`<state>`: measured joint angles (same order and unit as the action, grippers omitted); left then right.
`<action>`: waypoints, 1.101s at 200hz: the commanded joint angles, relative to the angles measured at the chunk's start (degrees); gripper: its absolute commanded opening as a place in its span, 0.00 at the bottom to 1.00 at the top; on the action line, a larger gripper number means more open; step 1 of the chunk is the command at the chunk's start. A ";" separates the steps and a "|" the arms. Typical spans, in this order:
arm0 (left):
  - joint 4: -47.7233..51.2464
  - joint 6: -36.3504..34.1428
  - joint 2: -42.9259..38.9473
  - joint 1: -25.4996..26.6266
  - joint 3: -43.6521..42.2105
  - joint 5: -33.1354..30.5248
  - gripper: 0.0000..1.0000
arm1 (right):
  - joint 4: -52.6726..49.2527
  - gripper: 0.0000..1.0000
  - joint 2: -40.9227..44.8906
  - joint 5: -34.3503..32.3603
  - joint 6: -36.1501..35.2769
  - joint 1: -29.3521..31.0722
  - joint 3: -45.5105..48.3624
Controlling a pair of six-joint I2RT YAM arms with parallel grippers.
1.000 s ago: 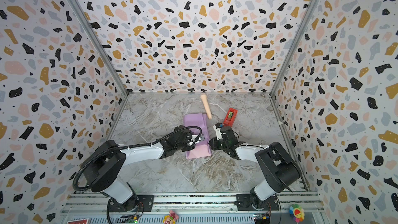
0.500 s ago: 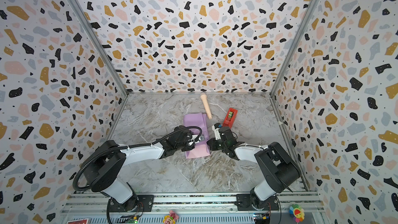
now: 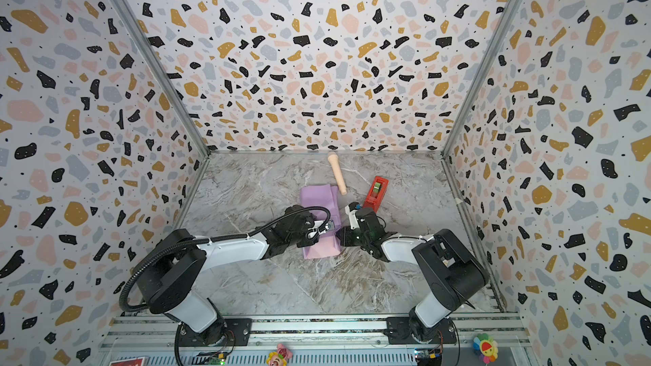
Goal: Wrap the gift box in paper
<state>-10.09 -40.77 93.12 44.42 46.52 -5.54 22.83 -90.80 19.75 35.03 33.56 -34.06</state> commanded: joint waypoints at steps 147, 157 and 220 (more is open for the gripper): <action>1.47 0.26 1.45 0.03 -0.82 -0.44 0.57 | 12.53 0.08 -3.45 -4.08 5.67 2.66 1.10; 1.47 0.26 1.52 0.01 -0.82 -0.44 0.57 | 13.14 0.08 -3.71 -4.38 5.82 2.87 1.27; 1.47 0.26 1.98 0.05 -0.64 -0.70 0.57 | 17.87 0.08 -5.37 -6.61 4.95 3.70 3.30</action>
<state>-10.37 -40.75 93.36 44.42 46.52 -6.33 37.28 -95.04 14.66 40.71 36.80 -31.27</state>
